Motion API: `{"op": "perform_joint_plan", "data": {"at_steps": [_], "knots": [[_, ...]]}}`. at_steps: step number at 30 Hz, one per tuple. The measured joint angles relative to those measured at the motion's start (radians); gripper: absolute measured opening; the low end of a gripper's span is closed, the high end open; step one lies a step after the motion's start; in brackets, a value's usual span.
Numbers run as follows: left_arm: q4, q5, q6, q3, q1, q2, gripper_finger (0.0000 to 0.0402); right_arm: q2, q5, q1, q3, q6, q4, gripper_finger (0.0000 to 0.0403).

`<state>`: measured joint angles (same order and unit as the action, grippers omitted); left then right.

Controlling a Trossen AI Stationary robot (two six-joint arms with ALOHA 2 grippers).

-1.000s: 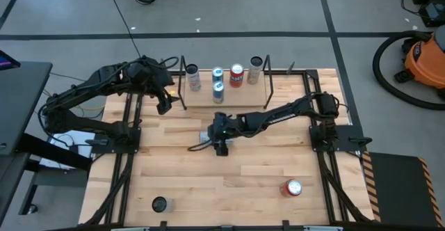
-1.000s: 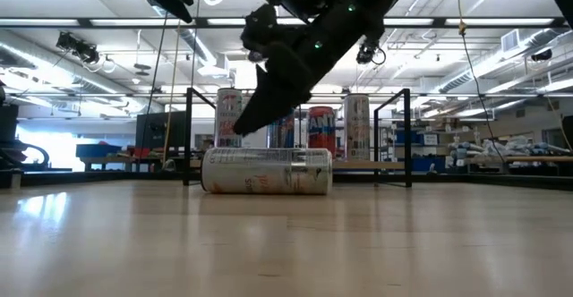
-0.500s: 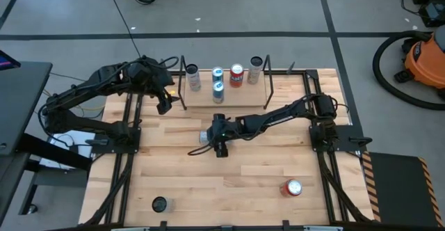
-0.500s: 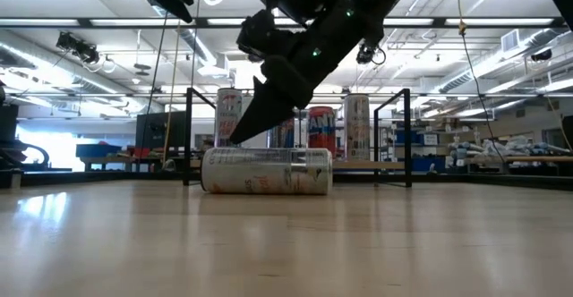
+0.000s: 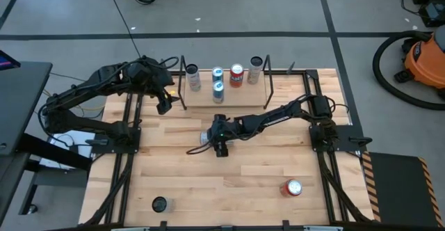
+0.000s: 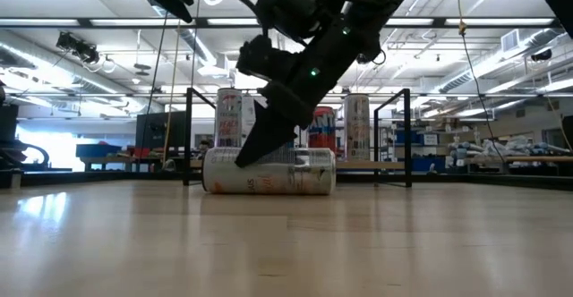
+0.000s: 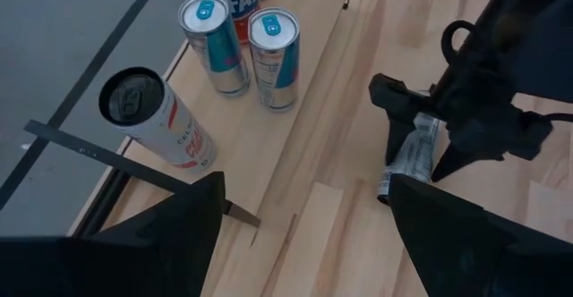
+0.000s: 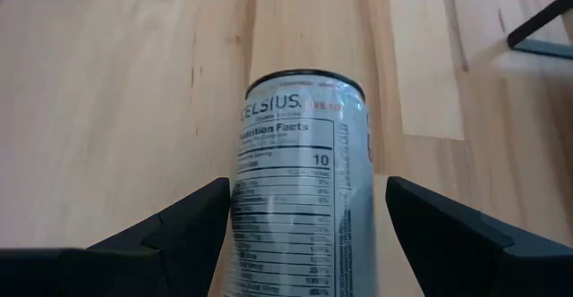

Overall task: Place canned beverage on shelf
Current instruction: Put the white yellow soda can on the shelf aligned with the other white yellow soda can

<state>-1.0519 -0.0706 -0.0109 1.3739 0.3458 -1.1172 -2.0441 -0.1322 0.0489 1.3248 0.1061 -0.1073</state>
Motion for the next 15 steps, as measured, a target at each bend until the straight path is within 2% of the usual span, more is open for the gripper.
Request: {"op": "perform_joint_plan", "data": {"at_steps": [6,15], "knots": [[0.0,0.0,0.0,0.0,0.0,0.0,0.0316,0.0,-0.039,-0.001,0.0,-0.009,-0.002,0.0307],[0.0,0.0,0.0,0.0,0.0,0.0,0.0316,0.008,-0.066,-0.01,0.004,-0.077,-0.157,0.0292]]}}
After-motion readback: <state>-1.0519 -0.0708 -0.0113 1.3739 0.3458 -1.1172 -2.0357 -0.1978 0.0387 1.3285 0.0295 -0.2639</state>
